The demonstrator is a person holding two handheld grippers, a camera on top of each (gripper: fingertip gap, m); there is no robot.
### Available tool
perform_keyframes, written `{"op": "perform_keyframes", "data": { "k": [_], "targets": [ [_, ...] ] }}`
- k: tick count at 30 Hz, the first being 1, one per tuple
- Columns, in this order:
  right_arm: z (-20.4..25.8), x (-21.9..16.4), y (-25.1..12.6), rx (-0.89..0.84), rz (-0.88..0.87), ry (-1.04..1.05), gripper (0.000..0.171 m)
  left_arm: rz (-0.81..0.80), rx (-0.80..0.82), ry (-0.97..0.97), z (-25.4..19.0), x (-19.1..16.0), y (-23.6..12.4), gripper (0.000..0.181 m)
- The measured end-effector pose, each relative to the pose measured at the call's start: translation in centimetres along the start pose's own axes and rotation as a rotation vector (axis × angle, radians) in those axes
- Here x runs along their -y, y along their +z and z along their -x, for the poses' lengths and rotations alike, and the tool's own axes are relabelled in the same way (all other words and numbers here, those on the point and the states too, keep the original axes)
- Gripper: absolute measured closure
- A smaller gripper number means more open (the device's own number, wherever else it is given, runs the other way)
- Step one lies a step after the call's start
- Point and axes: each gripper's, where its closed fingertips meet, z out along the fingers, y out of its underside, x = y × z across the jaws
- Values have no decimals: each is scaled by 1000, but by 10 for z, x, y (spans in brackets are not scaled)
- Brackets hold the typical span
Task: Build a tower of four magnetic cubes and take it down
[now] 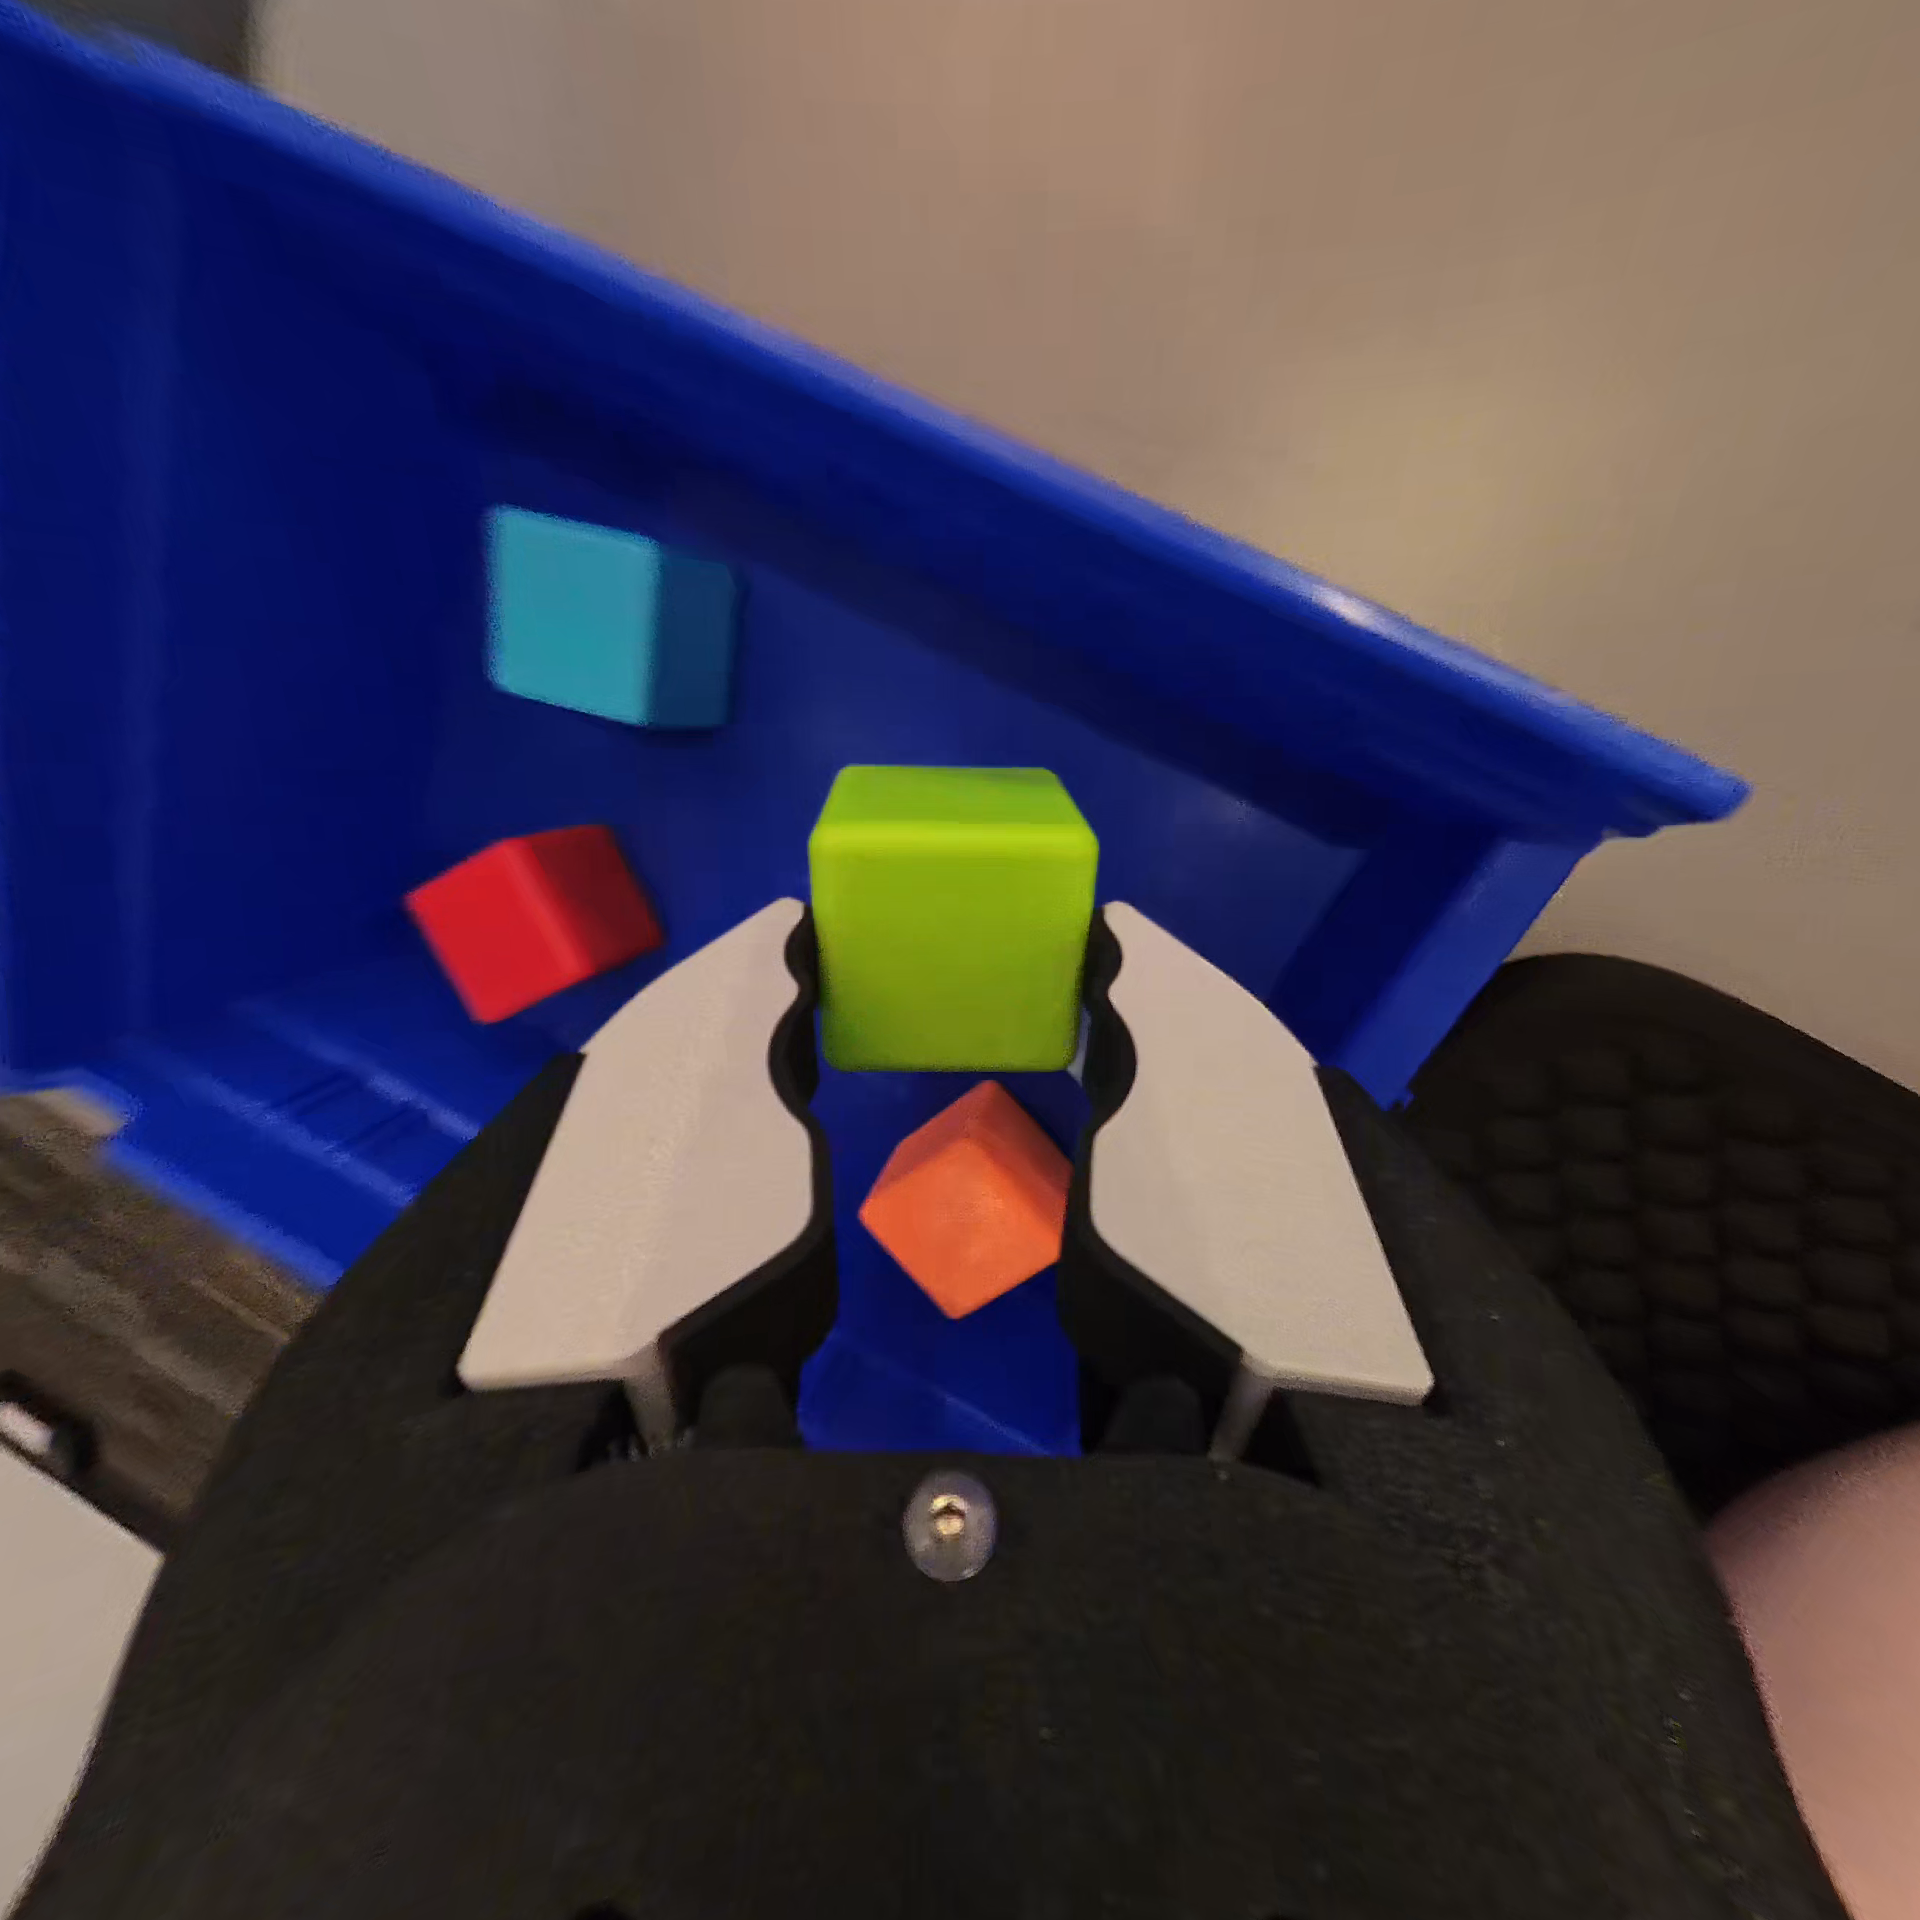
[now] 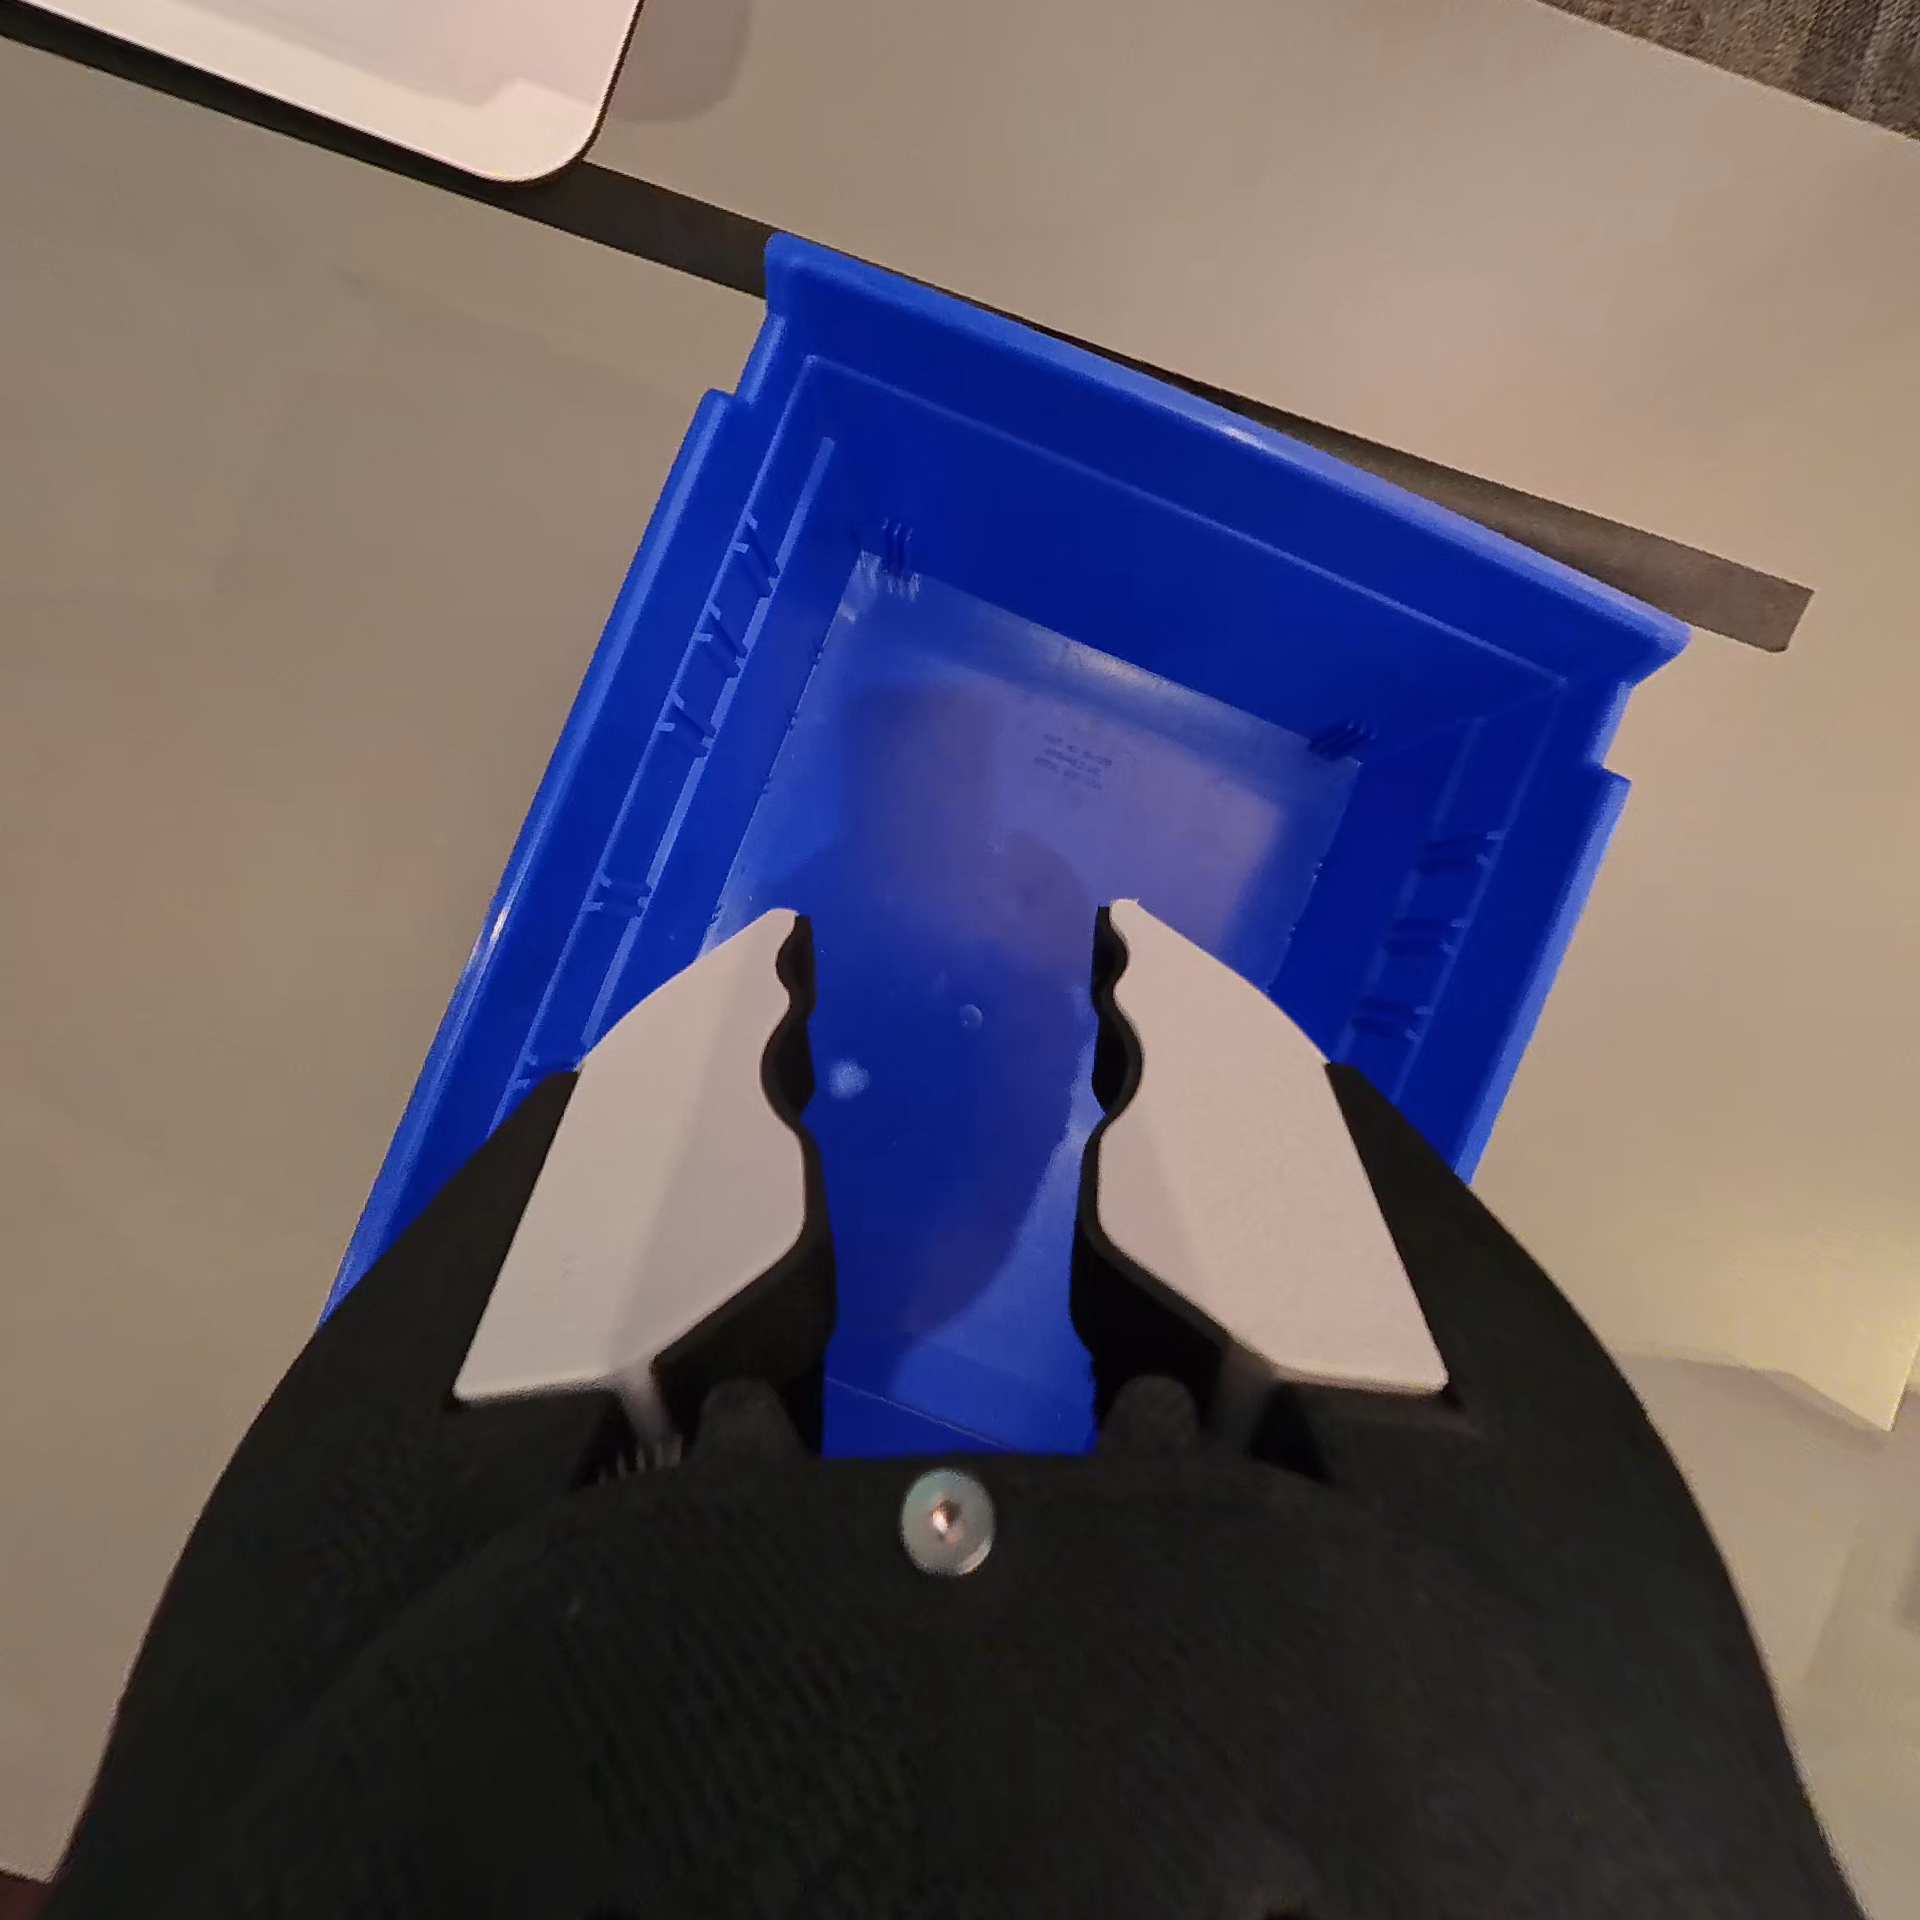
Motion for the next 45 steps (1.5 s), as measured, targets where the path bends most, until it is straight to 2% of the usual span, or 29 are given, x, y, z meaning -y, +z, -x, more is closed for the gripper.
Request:
{"op": "perform_keyframes", "data": {
  "k": [3, 7, 11, 15, 20, 28, 34, 38, 45],
  "targets": [
    [-2, -1, -1, 13, -4, 15, 117, -181, 143, 3, 8, 32, -45, 133],
    [-3, -2, -7, 40, -21, 32, 117, -410, 169, 159, -28, 103, -79, 133],
    [-5, -4, -12, 57, -31, 54, 118, -355, 9, 350, -82, 160, -41, 133],
    [-4, -7, -12, 90, -29, 67, 118, -197, -142, 402, -96, 197, 19, 133],
    [-2, -14, -10, 134, -6, 67, 118, 23, -222, 379, -83, 202, 78, 133],
    [-7, -24, -10, 154, 8, 96, 119, 74, -252, 400, -82, 203, 113, 133],
    [28, -23, -36, 210, -52, 35, 119, 62, -292, 428, -82, 205, 114, 132],
    [54, -30, -45, 263, -58, -12, 119, 32, -305, 417, -77, 208, 111, 119],
    [50, -40, -48, 295, -13, 64, 120, -154, -258, 345, -64, 222, 76, 119]
  ]
}}
